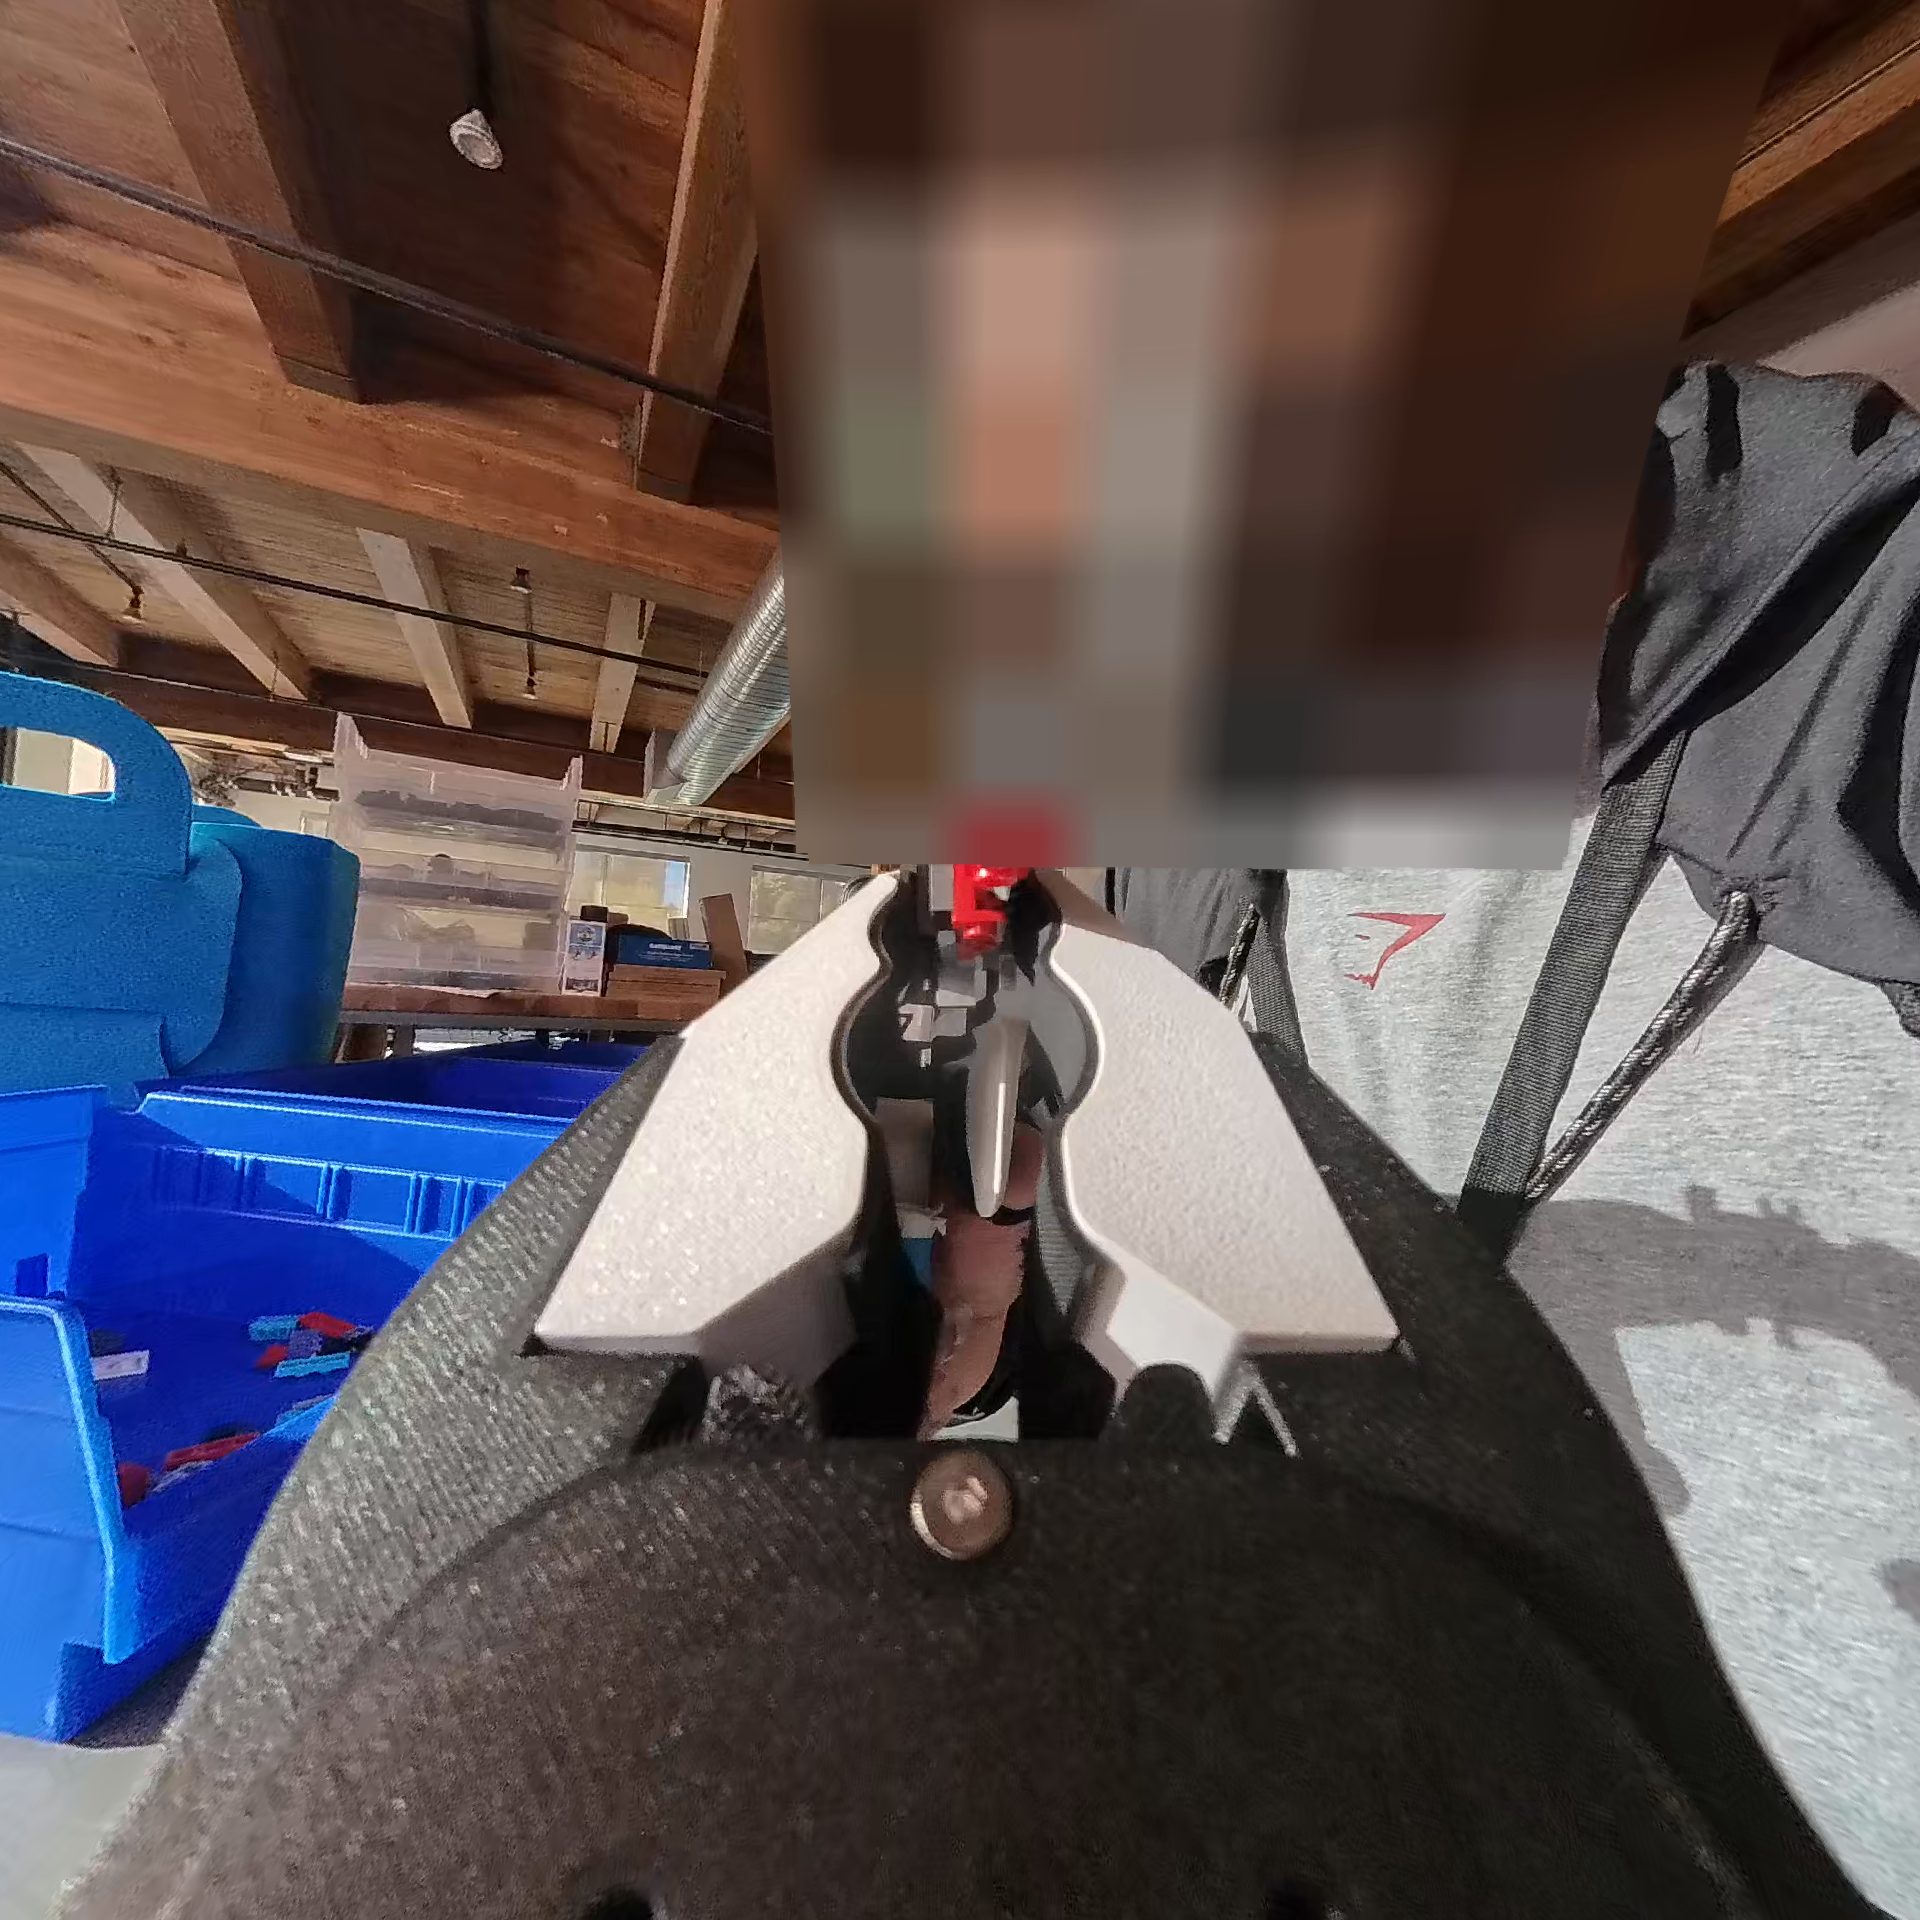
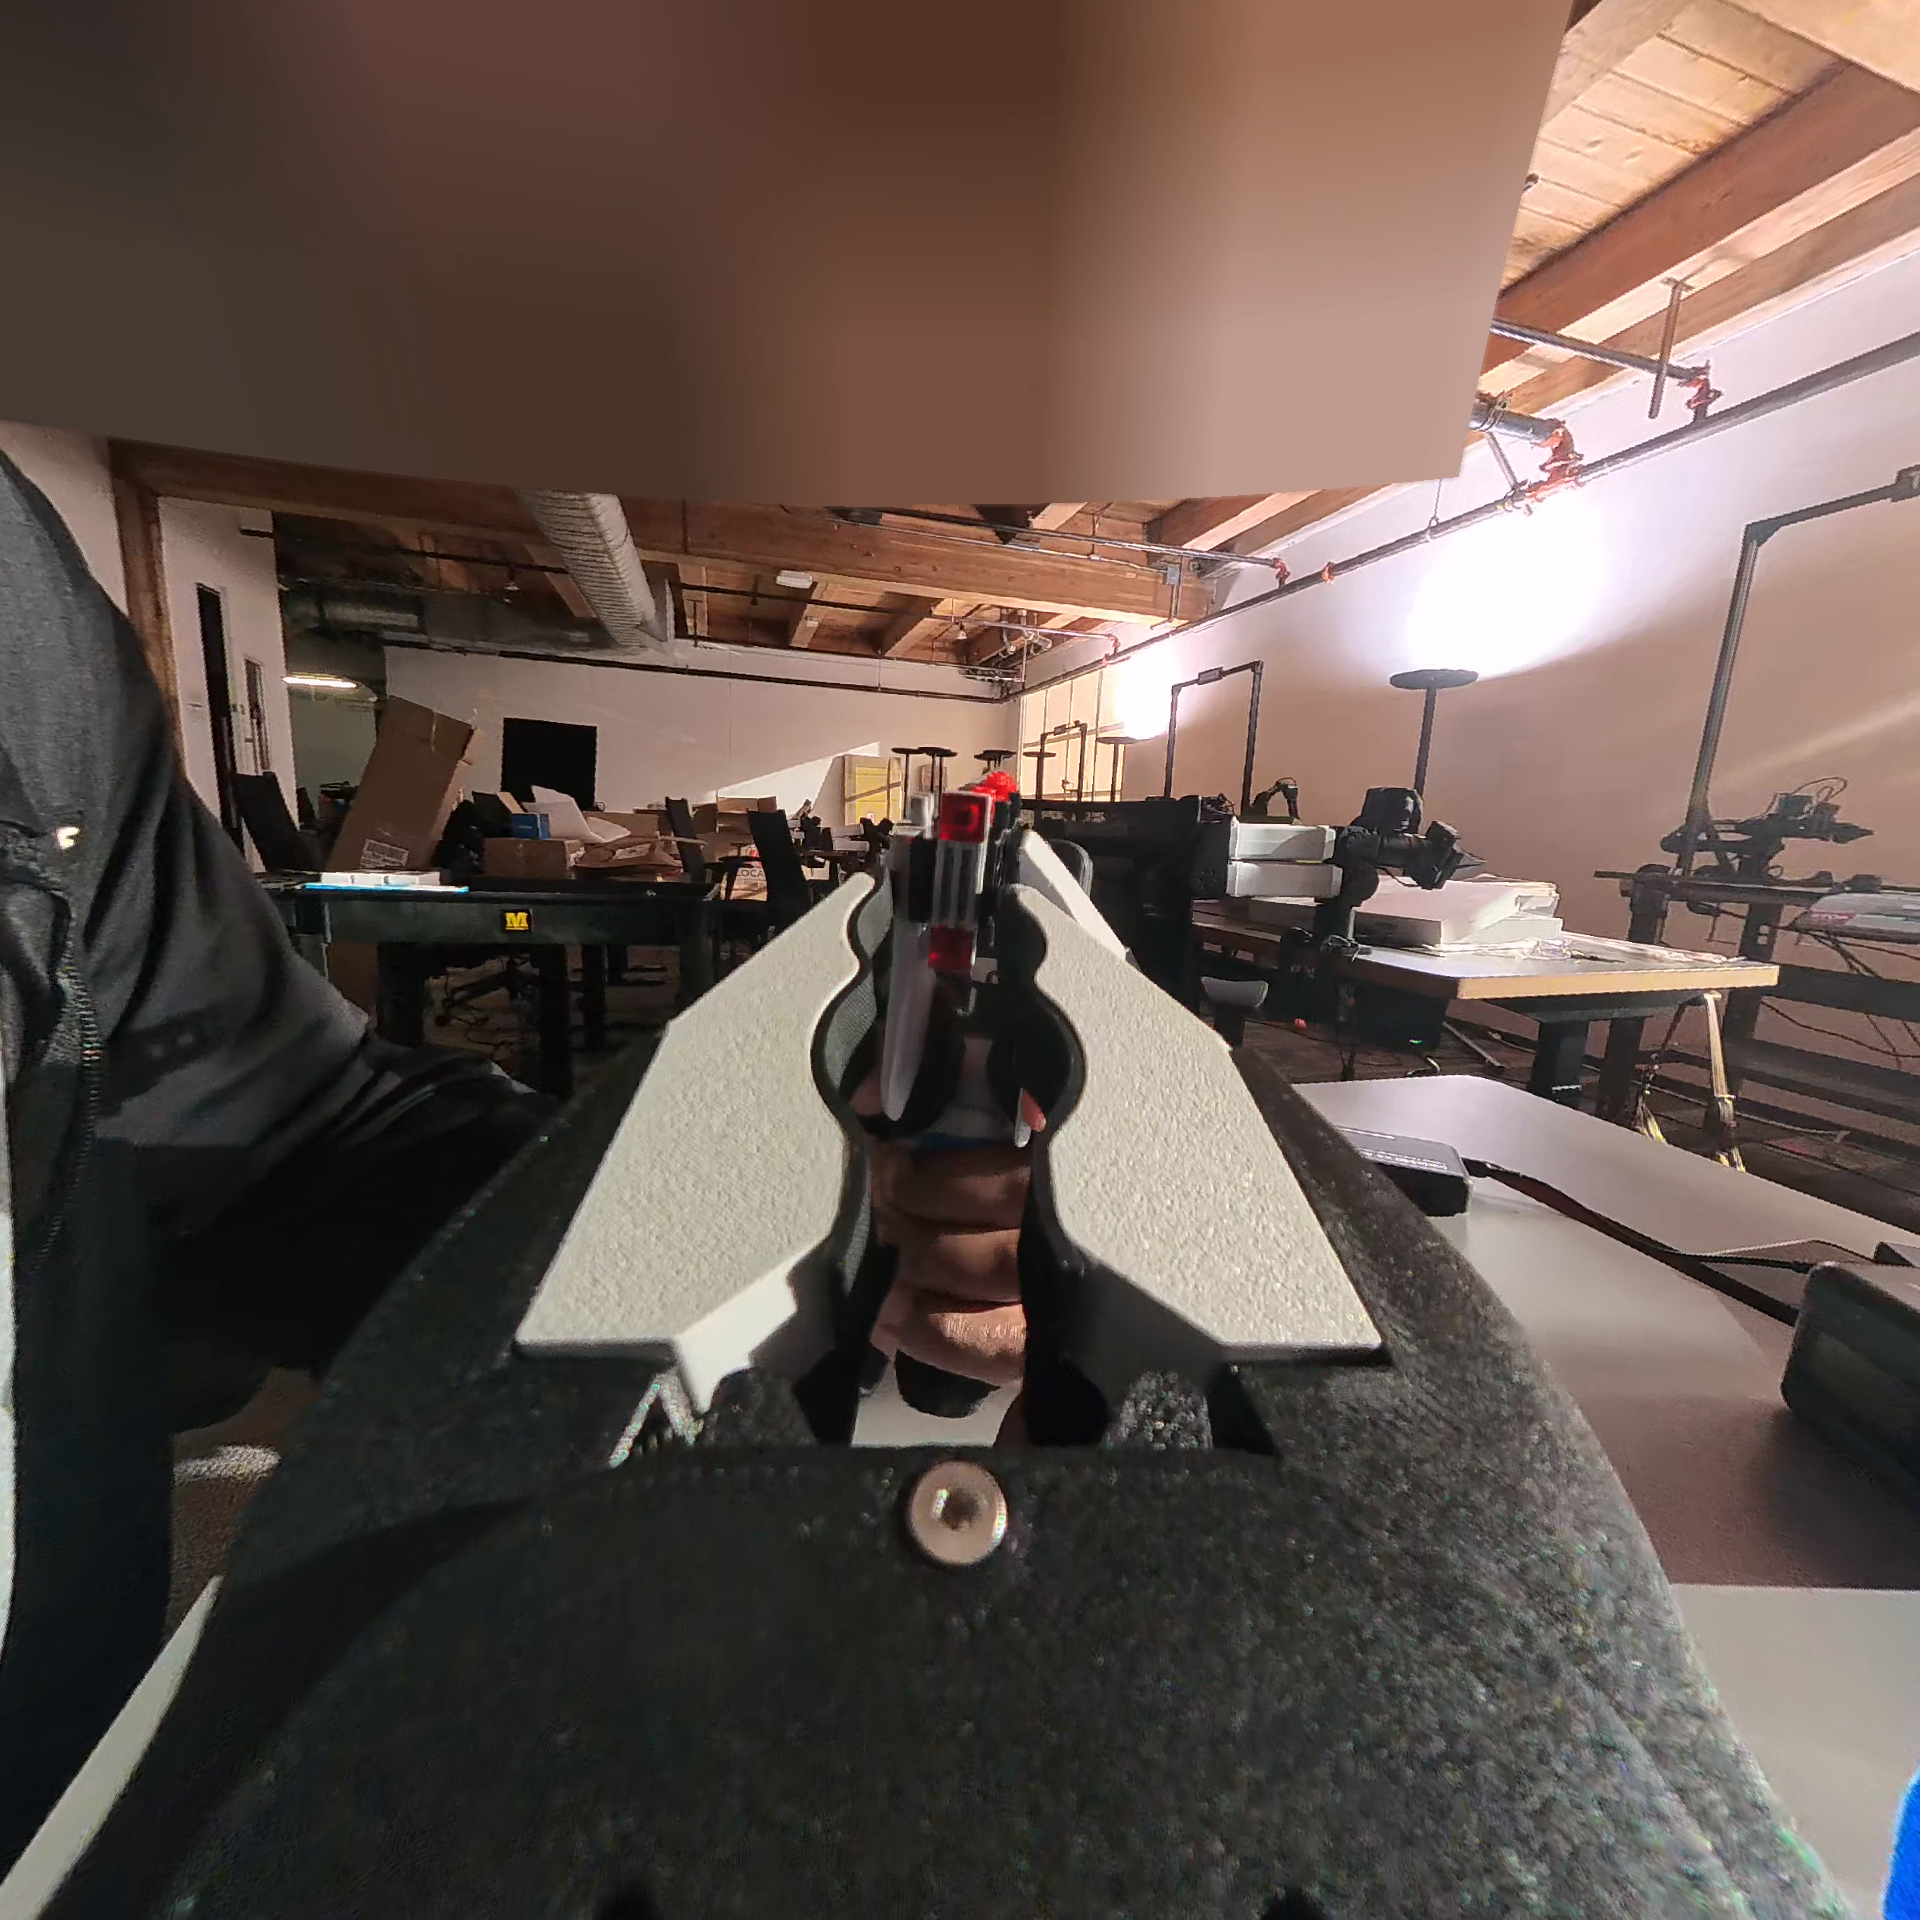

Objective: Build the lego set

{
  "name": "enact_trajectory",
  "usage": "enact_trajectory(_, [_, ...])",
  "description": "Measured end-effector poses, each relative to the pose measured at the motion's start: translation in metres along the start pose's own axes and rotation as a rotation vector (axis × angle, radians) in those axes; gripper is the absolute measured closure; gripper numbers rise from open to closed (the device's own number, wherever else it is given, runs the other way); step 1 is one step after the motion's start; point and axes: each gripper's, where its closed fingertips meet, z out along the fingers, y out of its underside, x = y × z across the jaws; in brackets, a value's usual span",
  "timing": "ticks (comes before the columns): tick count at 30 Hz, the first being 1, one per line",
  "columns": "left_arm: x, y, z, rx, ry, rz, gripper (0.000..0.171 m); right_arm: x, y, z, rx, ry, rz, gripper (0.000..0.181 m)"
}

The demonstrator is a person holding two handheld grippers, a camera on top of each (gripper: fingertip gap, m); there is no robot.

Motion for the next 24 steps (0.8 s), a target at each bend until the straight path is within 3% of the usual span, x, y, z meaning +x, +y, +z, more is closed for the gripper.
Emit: enact_trajectory(24, [-0.0003,0.0036,0.0015,-0.054,-0.027,0.042,0.153,0.0002,-0.0004,-0.0023,0.017,-0.009,0.027,0.161])
